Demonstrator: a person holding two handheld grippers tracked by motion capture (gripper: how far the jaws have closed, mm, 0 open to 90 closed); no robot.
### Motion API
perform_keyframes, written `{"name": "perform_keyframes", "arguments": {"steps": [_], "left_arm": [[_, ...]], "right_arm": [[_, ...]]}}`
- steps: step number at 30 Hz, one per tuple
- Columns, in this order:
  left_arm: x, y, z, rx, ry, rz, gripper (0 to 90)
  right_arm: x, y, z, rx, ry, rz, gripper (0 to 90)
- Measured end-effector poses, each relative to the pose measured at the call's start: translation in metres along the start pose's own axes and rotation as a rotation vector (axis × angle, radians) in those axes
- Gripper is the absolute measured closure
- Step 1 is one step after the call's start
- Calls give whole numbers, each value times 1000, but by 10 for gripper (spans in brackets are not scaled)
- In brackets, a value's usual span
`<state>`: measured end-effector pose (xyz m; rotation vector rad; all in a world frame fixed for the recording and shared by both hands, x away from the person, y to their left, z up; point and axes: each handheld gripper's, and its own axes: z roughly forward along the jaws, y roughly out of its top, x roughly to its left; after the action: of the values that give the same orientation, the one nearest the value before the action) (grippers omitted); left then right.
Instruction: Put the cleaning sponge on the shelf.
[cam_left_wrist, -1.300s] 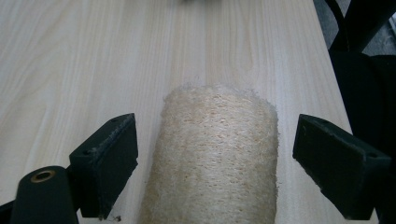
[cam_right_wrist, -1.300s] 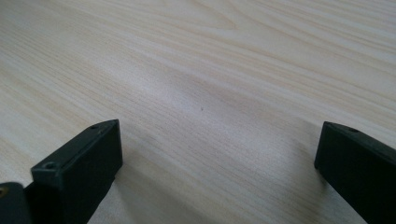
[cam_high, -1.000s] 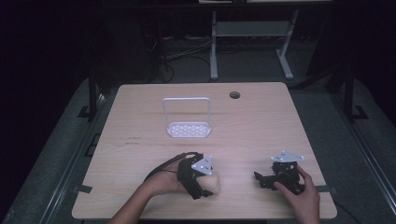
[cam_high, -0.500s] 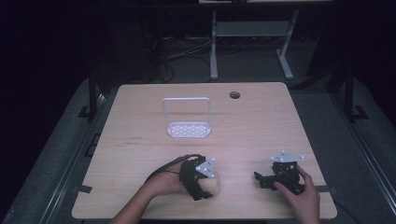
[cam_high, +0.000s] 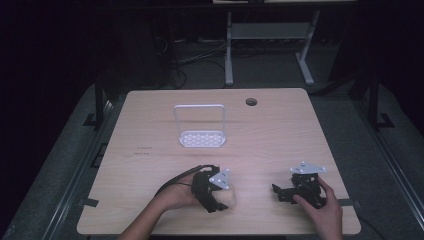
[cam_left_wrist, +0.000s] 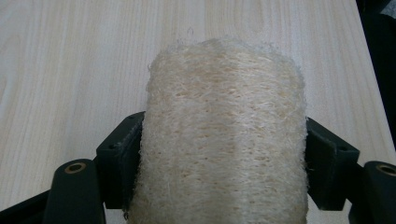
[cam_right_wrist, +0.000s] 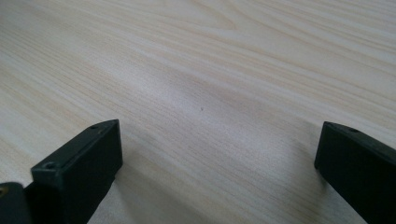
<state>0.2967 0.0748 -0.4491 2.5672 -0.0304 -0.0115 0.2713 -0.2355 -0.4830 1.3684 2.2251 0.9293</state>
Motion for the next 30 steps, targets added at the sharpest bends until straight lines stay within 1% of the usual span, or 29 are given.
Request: {"name": "perform_keyframes", "arguments": {"steps": [4,6,8,13,15,17,18,19,23,26,28,29,30], "left_arm": [[1,-1,0,-9,5,-13,264],[1,-2,-1,-15,18,-34,264],[1,-2,-1,-12,22,-36,265],[1,-3,-2,-26,41,-70,265],[1,-3,-3,-37,52,-99,266],[1,-4,-3,-38,58,-106,266],[1,-4,-3,-42,71,-125,266],[1,-4,-3,-42,71,-125,266],[3,-7,-6,-58,96,-167,267],[5,-10,-9,-58,124,-196,268],[6,-13,-11,-71,143,-227,268],[8,-17,-13,-82,156,-251,268],[8,-17,-13,-82,156,-251,268]], "right_arm": [[0,0,0,0,0,0,7],[0,0,0,0,0,0,7],[0,0,0,0,0,0,7],[0,0,0,0,0,0,6],[0,0,0,0,0,0,7],[0,0,0,0,0,0,7],[0,0,0,0,0,0,7],[0,0,0,0,0,0,7],[0,0,0,0,0,0,7],[0,0,0,0,0,0,7],[0,0,0,0,0,-1,7],[0,0,0,0,0,-1,7],[0,0,0,0,0,-1,7]]}}
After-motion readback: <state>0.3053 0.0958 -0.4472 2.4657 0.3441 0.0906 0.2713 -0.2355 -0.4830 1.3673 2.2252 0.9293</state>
